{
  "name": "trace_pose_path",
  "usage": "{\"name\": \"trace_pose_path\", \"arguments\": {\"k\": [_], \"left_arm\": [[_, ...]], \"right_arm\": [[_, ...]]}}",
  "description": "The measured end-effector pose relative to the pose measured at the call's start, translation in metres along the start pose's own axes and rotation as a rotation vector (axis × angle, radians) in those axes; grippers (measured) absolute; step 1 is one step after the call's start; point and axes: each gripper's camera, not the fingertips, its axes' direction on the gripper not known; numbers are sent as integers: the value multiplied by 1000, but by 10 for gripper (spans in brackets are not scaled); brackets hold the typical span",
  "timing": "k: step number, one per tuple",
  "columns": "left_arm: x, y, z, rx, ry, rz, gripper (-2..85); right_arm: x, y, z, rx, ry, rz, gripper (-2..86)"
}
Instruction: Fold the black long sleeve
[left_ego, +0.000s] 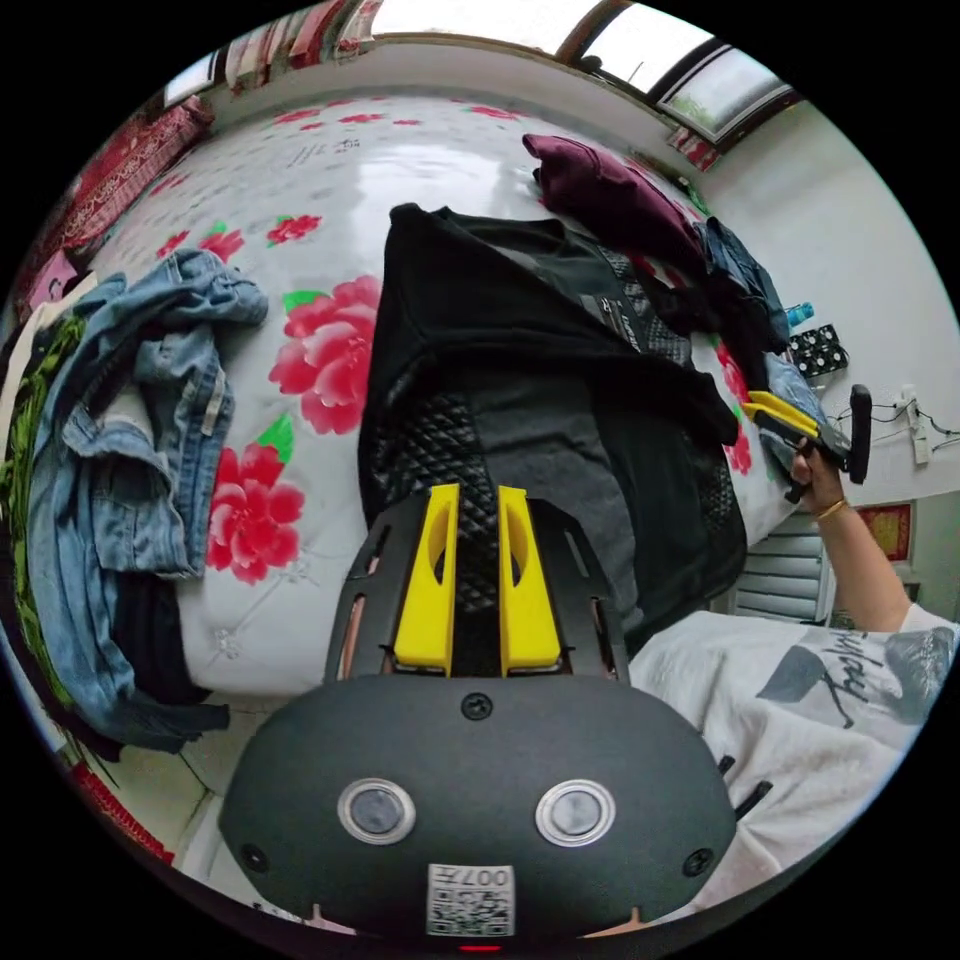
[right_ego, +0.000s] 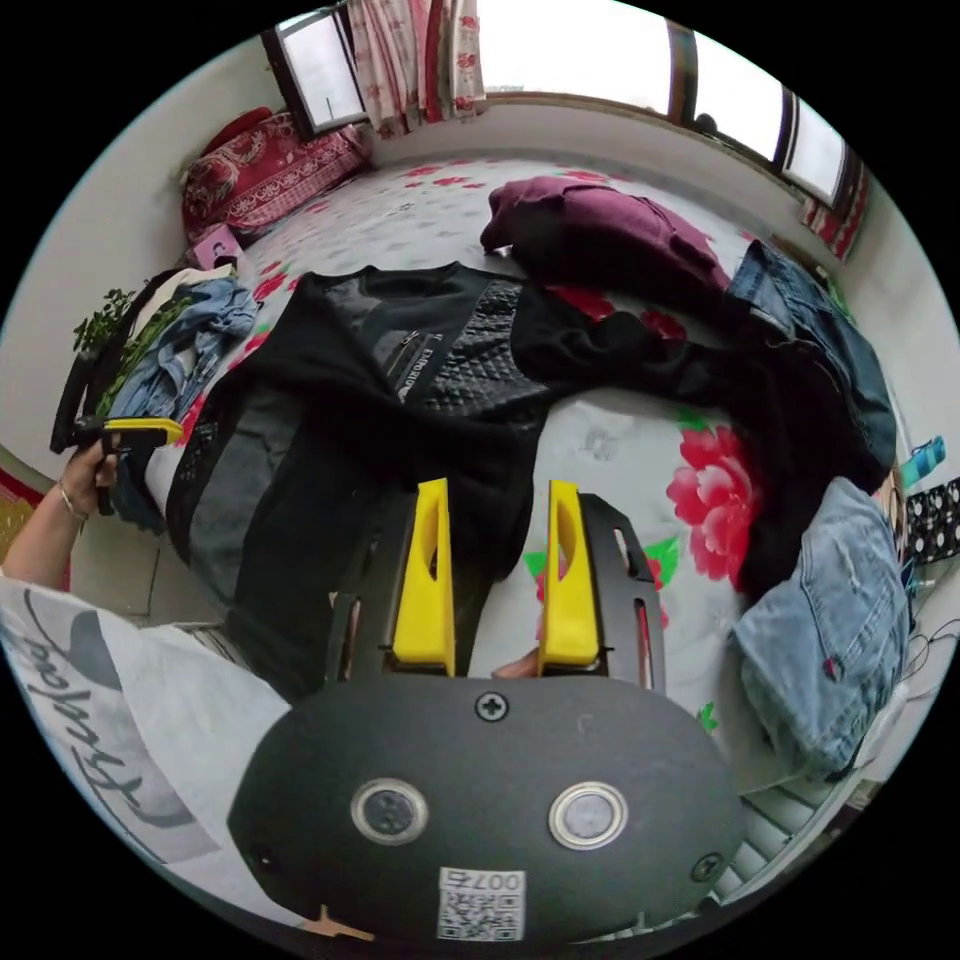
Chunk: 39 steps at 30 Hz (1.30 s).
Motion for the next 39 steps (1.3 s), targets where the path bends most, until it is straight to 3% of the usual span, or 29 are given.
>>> {"name": "trace_pose_path", "arguments": {"k": [4, 9, 13, 17, 23, 29, 31, 34, 39], "left_arm": [[-5, -48, 8, 2, -40, 39, 65], [-8, -98, 41, -56, -45, 80, 42], [-23, -118, 73, -162, -183, 60, -4], [-59, -112, 71, -121, -103, -13, -9], [-107, -94, 52, -56, -10, -151, -10], [-109, -60, 17, 67, 33, -175, -10], [-100, -46, 15, 87, 62, -166, -10], [-78, -24, 23, 53, 77, -144, -10], [-41, 2, 43, -48, 59, -85, -10]], "right_arm": [[0, -44, 22, -62, -17, -98, 86], [-32, -58, 63, -270, 32, -339, 18], [-51, -40, 15, -111, 76, -465, 3], [-67, 1, -21, -112, -56, -539, 1], [-77, 54, 27, -397, -228, -441, 13], [-52, 36, -4, -192, -221, -247, 33], [-43, 30, 6, -214, -242, -193, 38], [-28, 24, 22, -267, -283, -103, 47], [38, 4, -12, -56, -119, 133, 64]]}}
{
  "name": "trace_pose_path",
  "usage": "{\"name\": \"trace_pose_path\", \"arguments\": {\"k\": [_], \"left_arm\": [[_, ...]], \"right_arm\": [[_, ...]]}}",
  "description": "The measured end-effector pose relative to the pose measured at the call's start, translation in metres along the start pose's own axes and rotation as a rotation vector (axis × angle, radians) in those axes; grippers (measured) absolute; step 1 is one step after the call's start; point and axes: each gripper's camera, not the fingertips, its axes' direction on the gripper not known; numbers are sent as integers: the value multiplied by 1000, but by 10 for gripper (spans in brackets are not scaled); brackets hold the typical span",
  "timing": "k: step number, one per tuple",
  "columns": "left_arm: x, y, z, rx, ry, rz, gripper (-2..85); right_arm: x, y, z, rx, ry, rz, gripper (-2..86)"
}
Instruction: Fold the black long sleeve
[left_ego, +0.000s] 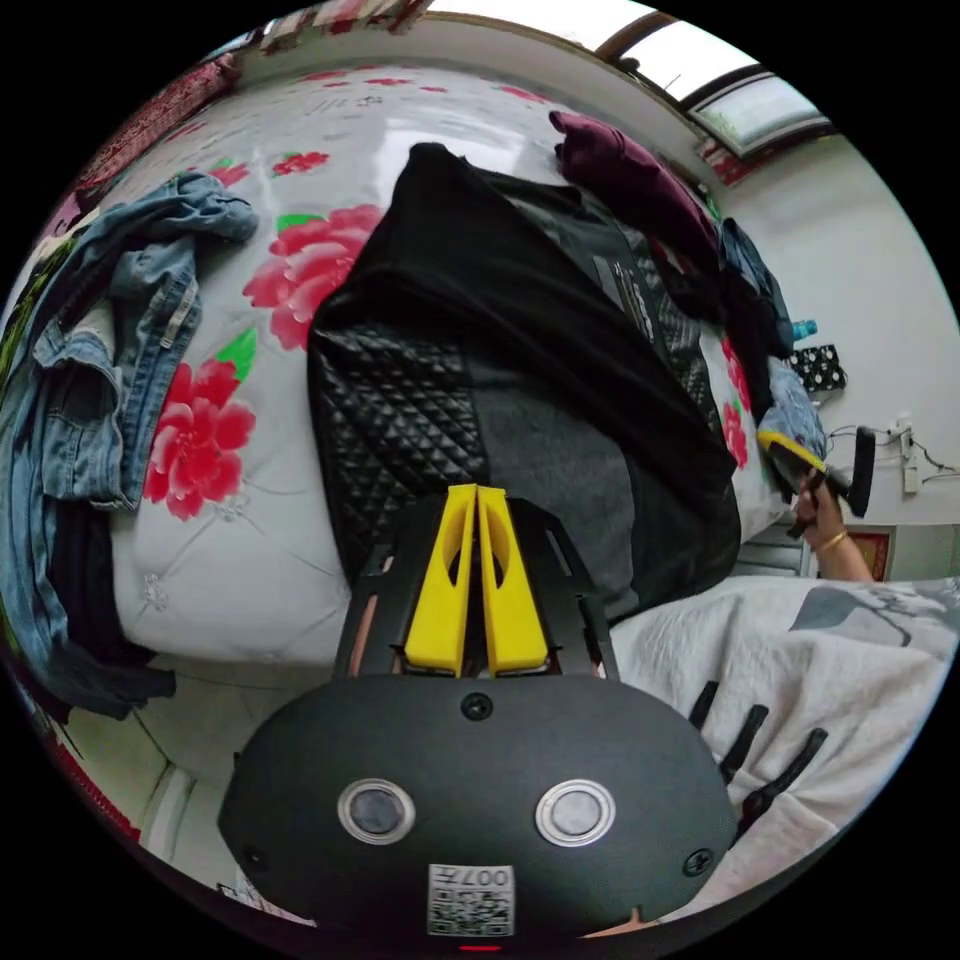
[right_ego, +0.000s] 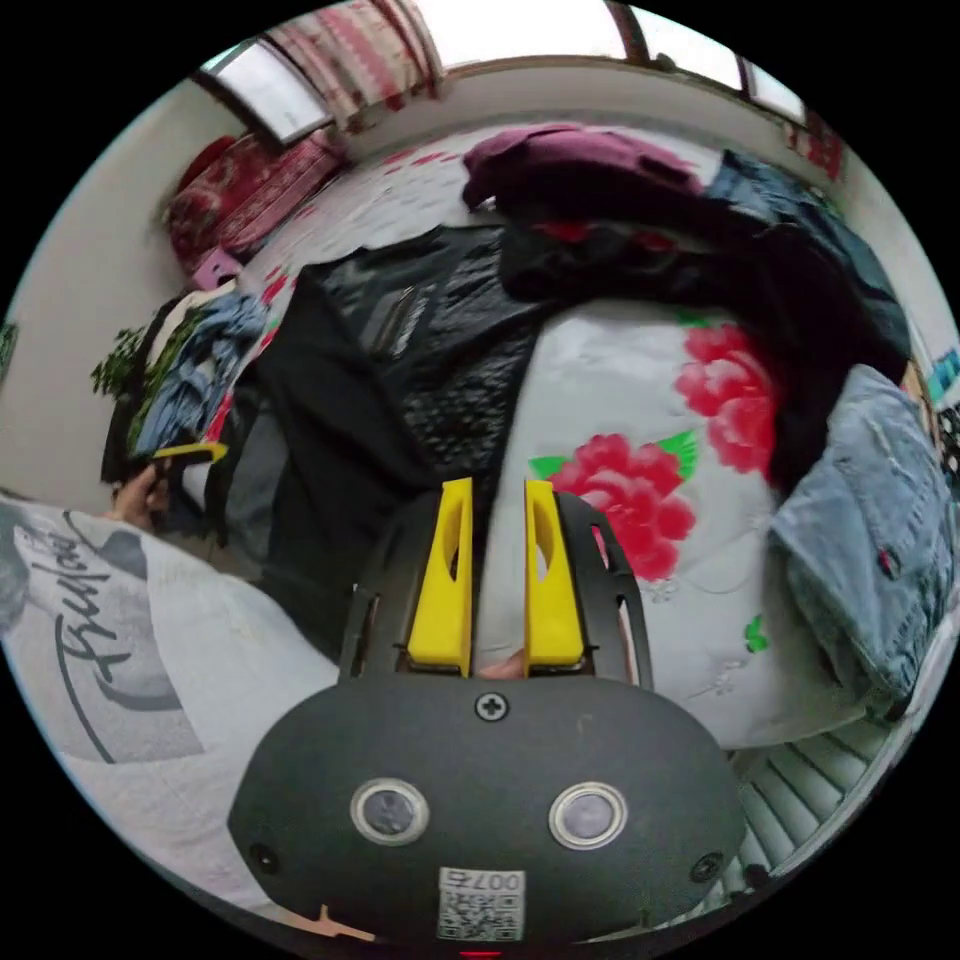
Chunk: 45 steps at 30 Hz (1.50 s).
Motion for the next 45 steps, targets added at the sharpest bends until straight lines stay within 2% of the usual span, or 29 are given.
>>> {"name": "trace_pose_path", "arguments": {"k": [6, 10, 13, 17, 20, 22, 25, 27, 30, 35, 41, 45], "left_arm": [[26, -3, 12, -49, -37, 48, -10], [30, -16, 17, -70, -53, 44, -10], [28, -21, 26, -100, -75, 7, -10], [20, -22, 33, -118, -60, -66, -10], [15, -22, 33, -130, -46, -69, -10], [13, -21, 32, -134, -38, -77, -10], [14, -15, 29, -113, -62, -96, -10], [21, -7, 20, -53, -125, -93, -9], [33, 4, 2, 26, -152, -43, -9], [29, 27, -39, 156, -112, -41, -10], [9, 69, -71, 264, -44, -94, -9], [-7, 91, -77, 295, -14, -134, -7]], "right_arm": [[82, -42, -33, 124, 219, 180, 83], [117, -77, -39, 156, 308, 225, 98], [141, -109, -24, 96, 337, 216, 105], [168, -139, 28, -121, 361, 181, 91], [182, -142, 48, -218, 249, 162, 42], [187, -138, 37, -168, 292, 204, 18], [177, -130, -13, 45, 288, 181, 5], [153, -124, -72, 268, 271, 126, 1], [109, -122, -140, 471, 159, -31, 0], [18, -101, -215, 651, -71, -336, 0], [-125, -46, -225, 648, -330, -734, 3], [-229, 5, -168, 486, -474, -1009, 11]]}}
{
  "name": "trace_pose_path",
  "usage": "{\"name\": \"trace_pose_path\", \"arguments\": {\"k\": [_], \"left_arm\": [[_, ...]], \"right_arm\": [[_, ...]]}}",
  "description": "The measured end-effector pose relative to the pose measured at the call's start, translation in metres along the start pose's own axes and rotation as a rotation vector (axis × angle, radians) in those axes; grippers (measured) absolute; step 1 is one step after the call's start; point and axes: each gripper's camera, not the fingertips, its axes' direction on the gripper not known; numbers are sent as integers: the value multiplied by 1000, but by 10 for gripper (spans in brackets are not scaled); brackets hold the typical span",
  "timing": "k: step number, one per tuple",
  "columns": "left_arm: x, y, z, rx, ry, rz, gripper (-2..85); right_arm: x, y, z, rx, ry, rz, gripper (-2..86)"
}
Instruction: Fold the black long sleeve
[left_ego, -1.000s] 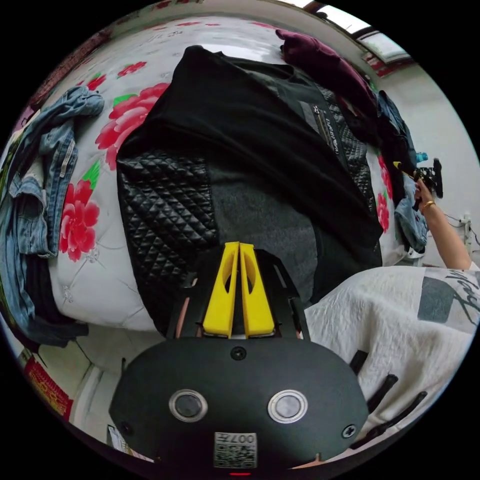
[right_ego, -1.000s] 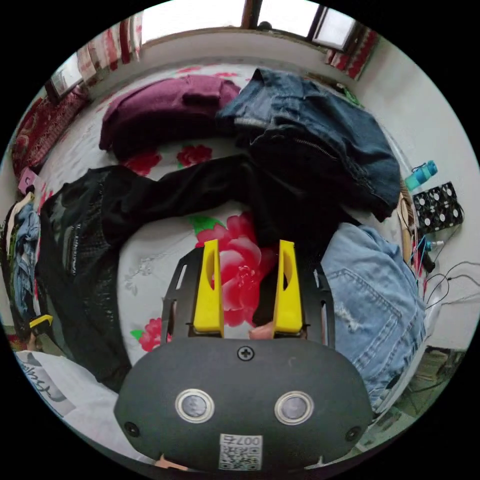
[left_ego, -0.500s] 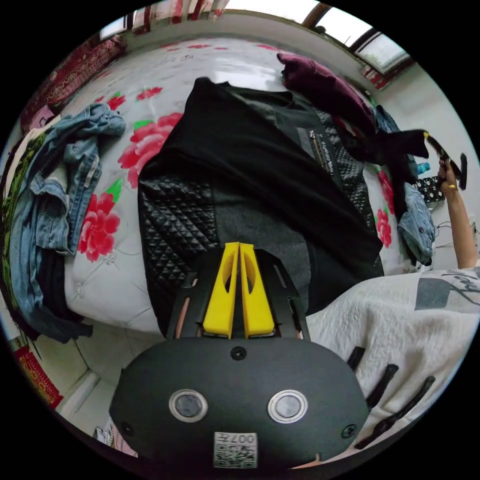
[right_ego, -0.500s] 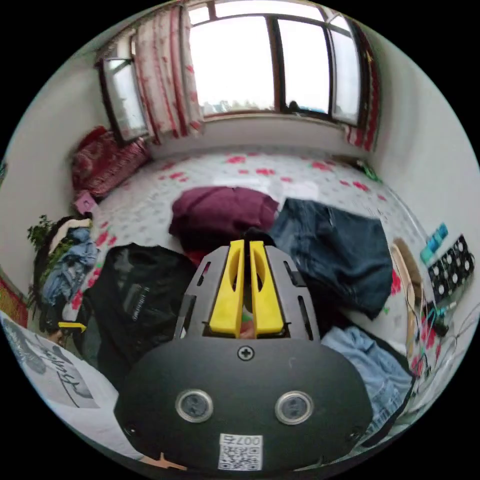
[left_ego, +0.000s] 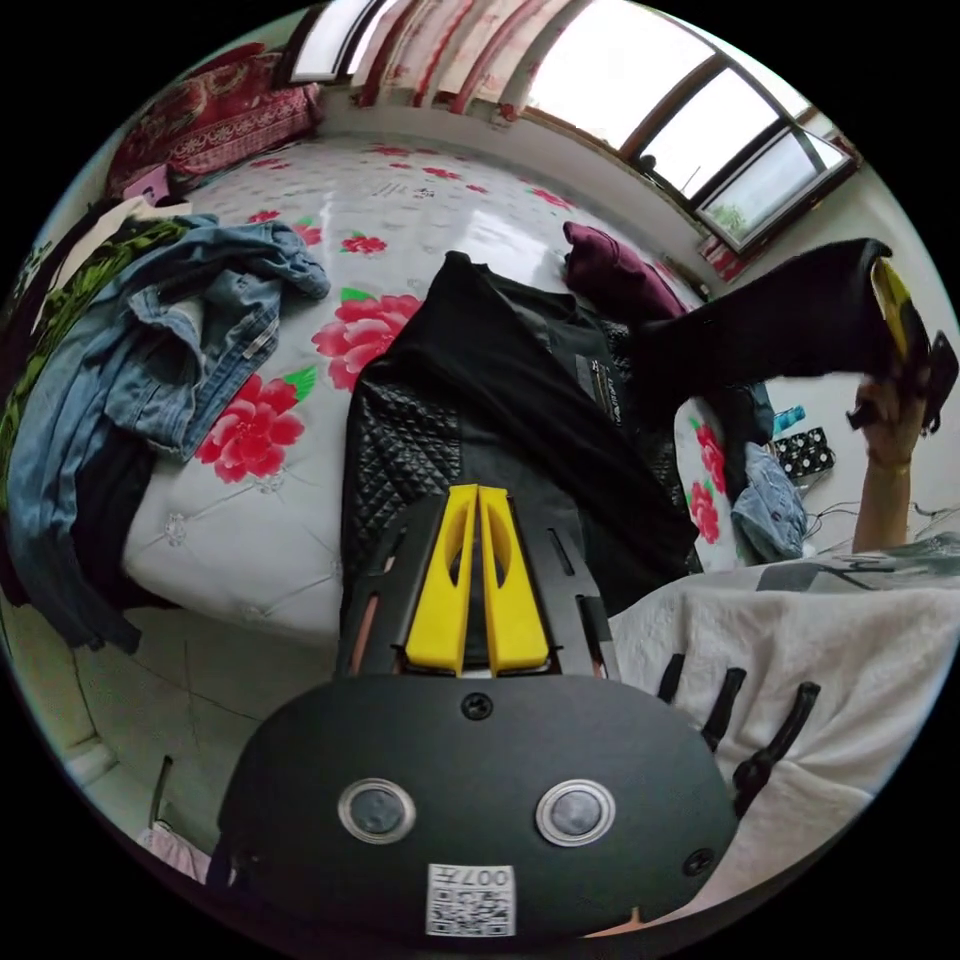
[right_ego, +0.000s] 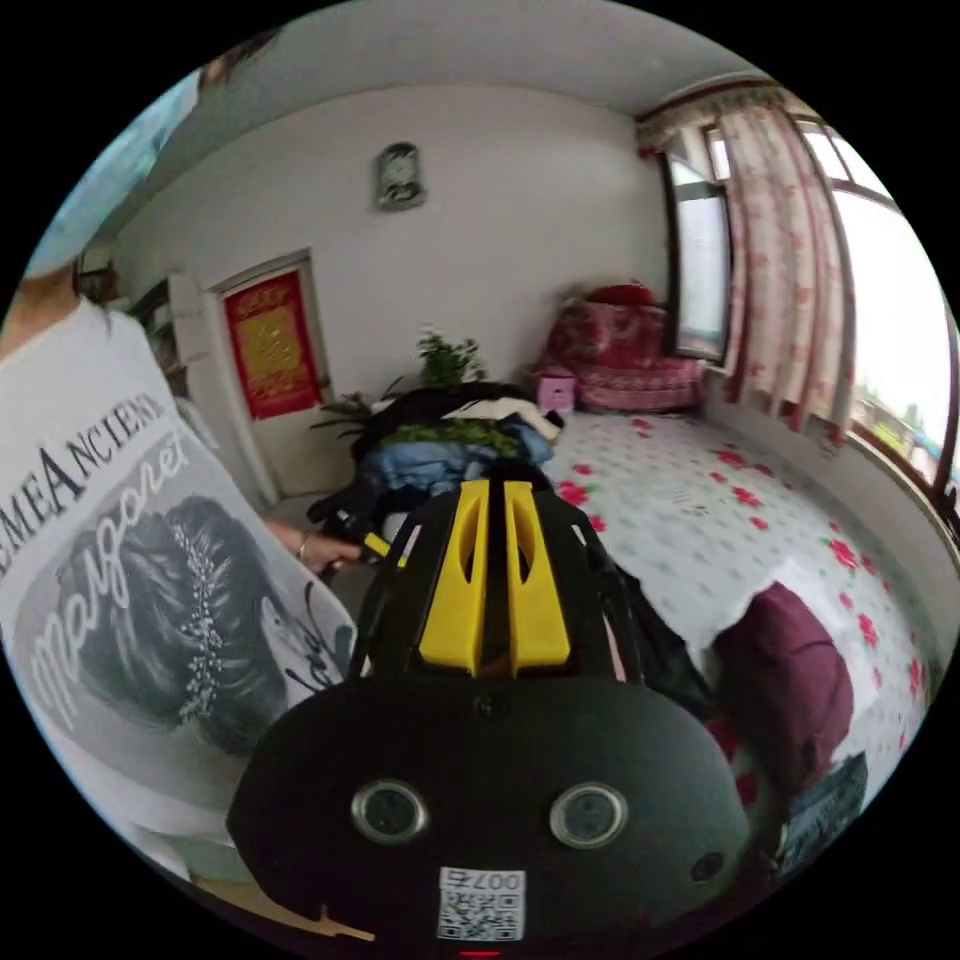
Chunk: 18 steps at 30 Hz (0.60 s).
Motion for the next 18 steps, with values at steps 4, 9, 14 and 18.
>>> {"name": "trace_pose_path", "arguments": {"k": [4, 9, 14, 18], "left_arm": [[-27, 20, -4, 10, 34, -73, 13], [-49, 35, -5, -3, 53, -118, 43], [-42, 20, 11, -49, 113, -50, 69], [-17, -3, 40, -130, 158, 45, 82]], "right_arm": [[-49, 26, 93, -189, -216, 2, 21], [-50, 87, 146, -438, -221, 173, 32], [-2, 135, 137, -516, -5, 397, 38], [41, 164, 130, -530, 123, 590, 43]]}}
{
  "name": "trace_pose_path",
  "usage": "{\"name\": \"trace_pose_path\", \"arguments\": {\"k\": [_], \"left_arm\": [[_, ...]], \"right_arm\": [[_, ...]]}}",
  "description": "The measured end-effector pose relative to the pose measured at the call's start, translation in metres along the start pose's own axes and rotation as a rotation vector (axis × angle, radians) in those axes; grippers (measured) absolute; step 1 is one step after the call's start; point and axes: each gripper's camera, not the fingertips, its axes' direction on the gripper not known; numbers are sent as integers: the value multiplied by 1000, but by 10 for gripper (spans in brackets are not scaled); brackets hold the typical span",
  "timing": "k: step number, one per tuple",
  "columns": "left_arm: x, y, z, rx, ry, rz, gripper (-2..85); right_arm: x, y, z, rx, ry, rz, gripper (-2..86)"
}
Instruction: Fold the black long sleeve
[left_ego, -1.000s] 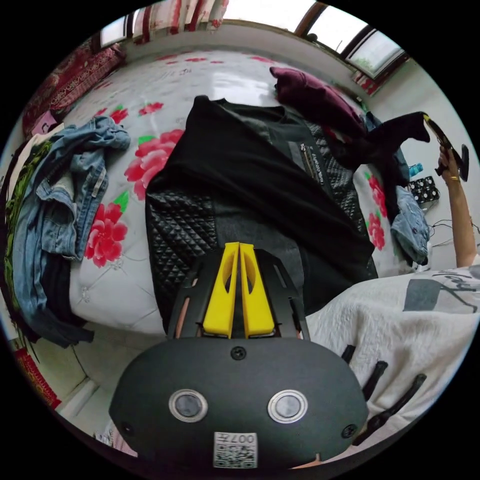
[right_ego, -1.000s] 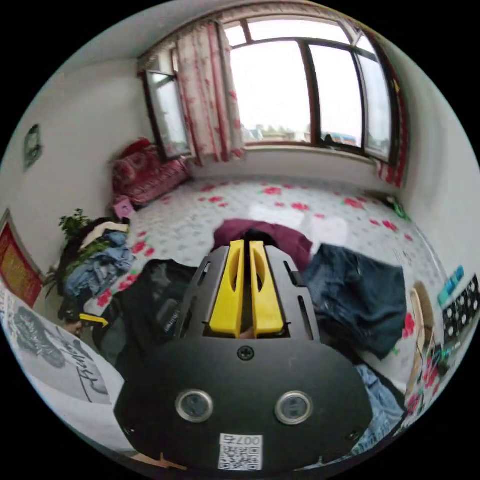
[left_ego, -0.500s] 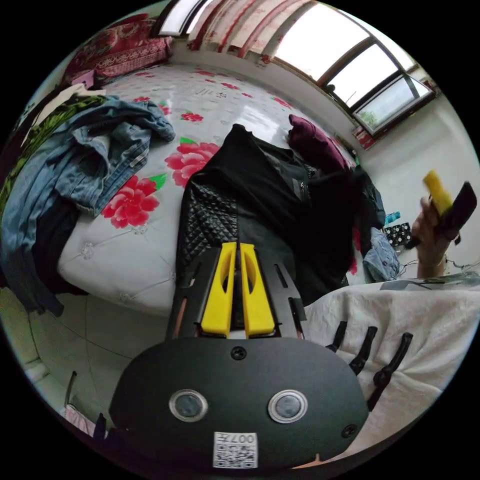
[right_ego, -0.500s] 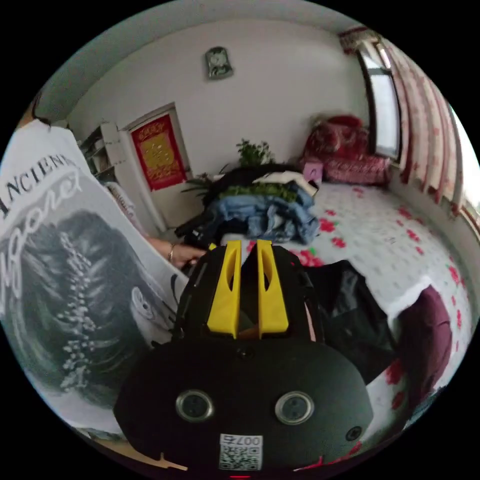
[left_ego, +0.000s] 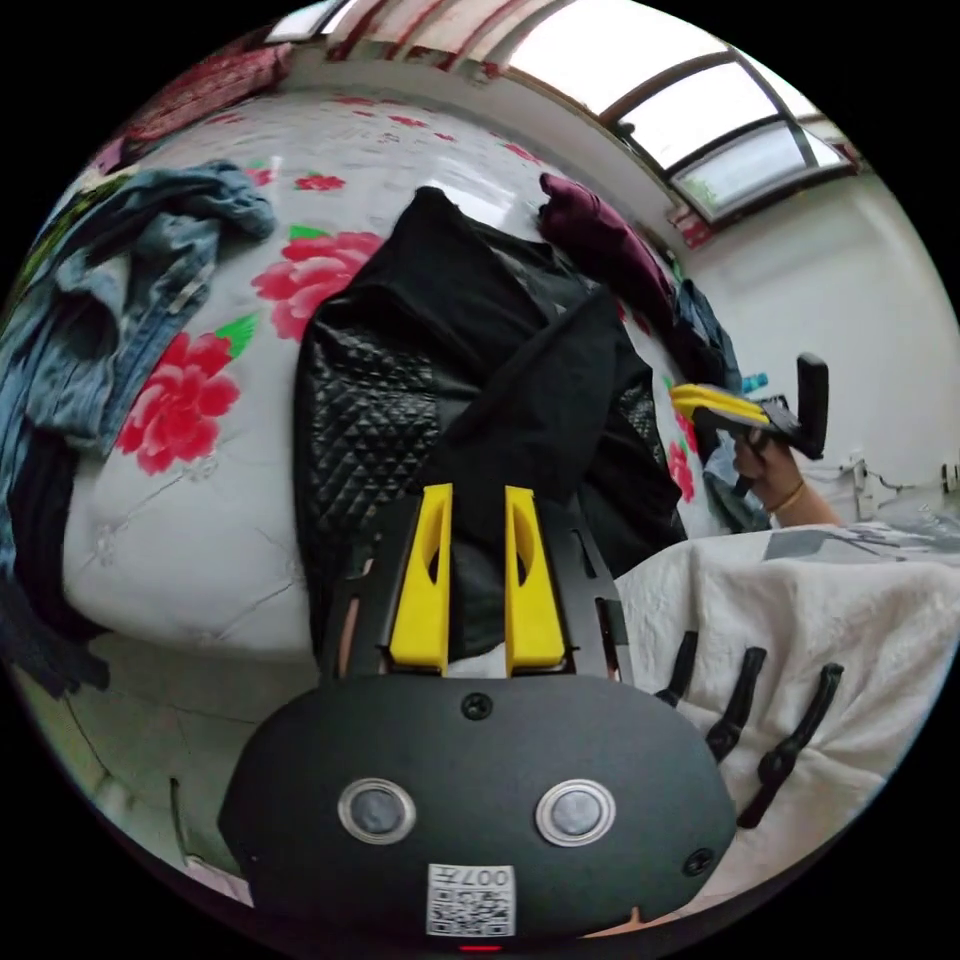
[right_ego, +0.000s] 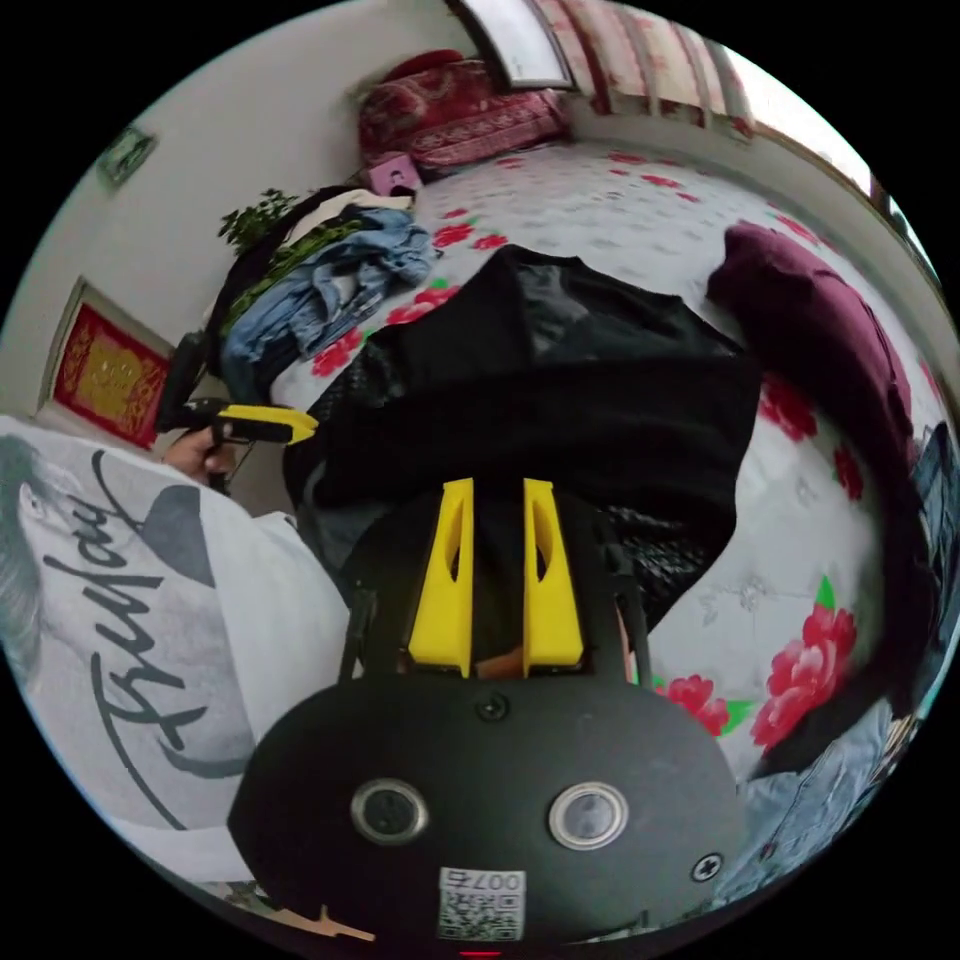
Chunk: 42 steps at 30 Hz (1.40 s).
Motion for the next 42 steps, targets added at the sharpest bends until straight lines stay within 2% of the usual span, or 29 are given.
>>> {"name": "trace_pose_path", "arguments": {"k": [4, 7, 11, 12, 15, 19, 22, 25, 29, 33, 36, 37, 40, 42], "left_arm": [[21, -27, 49, -181, -139, 93, 45], [30, -37, 57, -204, -206, 166, 7], [35, -41, 54, -214, -195, 189, -4], [34, -39, 51, -204, -191, 183, -5], [22, -20, 30, -137, -189, 71, -6], [-20, 37, -7, -37, -226, -196, 11], [-48, 77, -18, -62, -219, -322, 58], [-56, 97, -16, -109, -210, -336, 85], [-45, 87, 6, -160, -174, -235, 102], [-33, 65, 31, -272, -205, -74, 83], [-41, 58, 30, -342, -129, -43, 21], [-42, 55, 28, -353, -90, -43, 13], [-33, 43, 15, -353, -5, 27, 1], [-28, 32, 0, -308, 61, 44, -2]], "right_arm": [[2, -16, 12, 6, 6, 1, 47], [-14, -34, 36, -23, 7, -78, 51], [-22, -43, 104, -259, 26, -113, 57], [-23, -39, 93, -142, 58, -112, 56], [-9, -34, 79, -201, 35, -29, 57], [21, 12, 24, -36, -15, 151, 58], [46, 70, -8, 3, 13, 321, 60], [60, 126, -19, -49, 37, 445, 65], [59, 165, -14, -141, -2, 491, 70], [41, 158, 13, -264, -45, 371, 63], [29, 152, 17, -295, 110, 274, 34], [29, 151, 17, -300, 101, 253, 28], [39, 144, 10, -298, -31, 257, 10], [55, 135, -12, -206, -124, 268, 4]]}}
